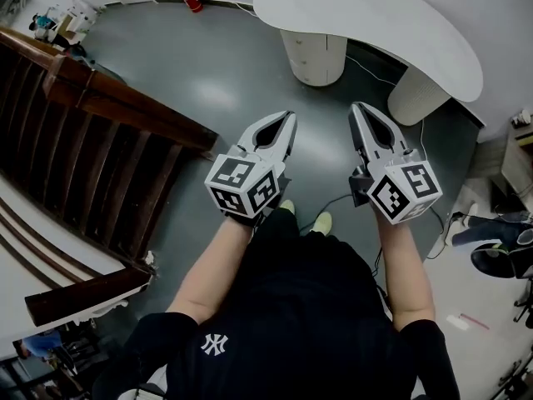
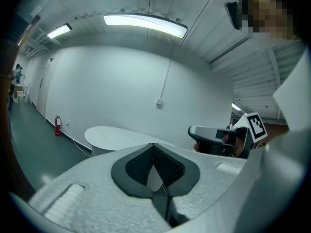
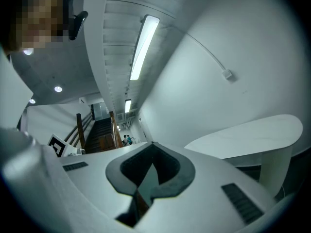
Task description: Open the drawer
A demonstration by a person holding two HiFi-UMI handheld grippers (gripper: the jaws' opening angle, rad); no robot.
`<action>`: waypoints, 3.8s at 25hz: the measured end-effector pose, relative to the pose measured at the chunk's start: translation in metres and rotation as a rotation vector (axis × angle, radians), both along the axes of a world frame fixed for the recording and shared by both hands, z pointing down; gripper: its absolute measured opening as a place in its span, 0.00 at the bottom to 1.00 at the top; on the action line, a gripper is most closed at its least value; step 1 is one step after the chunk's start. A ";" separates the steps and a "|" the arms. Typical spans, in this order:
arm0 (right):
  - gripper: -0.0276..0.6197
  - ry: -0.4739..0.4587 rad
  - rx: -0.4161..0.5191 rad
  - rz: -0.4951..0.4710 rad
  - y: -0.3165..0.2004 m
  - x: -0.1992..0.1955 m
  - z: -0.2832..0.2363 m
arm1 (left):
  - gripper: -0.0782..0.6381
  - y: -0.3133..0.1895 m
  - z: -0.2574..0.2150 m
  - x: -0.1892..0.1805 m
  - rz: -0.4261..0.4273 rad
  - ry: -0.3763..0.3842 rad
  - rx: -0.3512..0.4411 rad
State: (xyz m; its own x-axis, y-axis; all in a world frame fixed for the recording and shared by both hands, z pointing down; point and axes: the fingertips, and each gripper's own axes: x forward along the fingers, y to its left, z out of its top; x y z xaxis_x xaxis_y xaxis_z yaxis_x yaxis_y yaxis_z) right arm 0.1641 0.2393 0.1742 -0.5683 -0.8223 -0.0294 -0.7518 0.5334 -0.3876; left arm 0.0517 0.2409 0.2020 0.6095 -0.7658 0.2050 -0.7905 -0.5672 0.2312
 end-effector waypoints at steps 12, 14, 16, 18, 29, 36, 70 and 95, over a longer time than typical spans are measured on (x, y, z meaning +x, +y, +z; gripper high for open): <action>0.07 0.043 -0.034 -0.027 -0.082 -0.029 0.021 | 0.12 -0.087 0.026 -0.008 0.018 -0.006 -0.025; 0.07 0.054 -0.044 -0.025 -0.107 -0.034 0.024 | 0.12 -0.114 0.034 -0.010 0.024 -0.014 -0.029; 0.07 0.067 -0.054 -0.023 -0.136 -0.042 0.029 | 0.12 -0.144 0.041 -0.015 0.030 -0.019 -0.031; 0.07 0.076 -0.066 -0.017 -0.167 -0.052 0.036 | 0.12 -0.175 0.050 -0.023 0.040 -0.026 -0.034; 0.07 0.116 -0.095 0.022 -0.293 -0.097 0.081 | 0.12 -0.311 0.106 -0.047 0.092 -0.071 -0.029; 0.07 0.139 -0.110 -0.025 -0.347 -0.106 0.128 | 0.12 -0.368 0.164 -0.047 0.055 -0.076 -0.044; 0.07 0.174 -0.176 -0.127 -0.530 -0.089 0.441 | 0.30 -0.647 0.528 0.000 -0.089 -0.214 -0.044; 0.07 0.192 -0.237 -0.111 -0.508 -0.079 0.438 | 0.28 -0.611 0.539 -0.013 -0.095 -0.242 -0.082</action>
State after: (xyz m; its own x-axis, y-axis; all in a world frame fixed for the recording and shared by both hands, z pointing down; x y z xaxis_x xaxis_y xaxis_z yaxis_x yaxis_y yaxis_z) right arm 0.0846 -0.2691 0.6119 -0.6319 -0.7258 0.2719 -0.7651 0.5282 -0.3681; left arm 0.0386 -0.3701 0.7406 0.4616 -0.7919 0.3998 -0.8770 -0.4752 0.0714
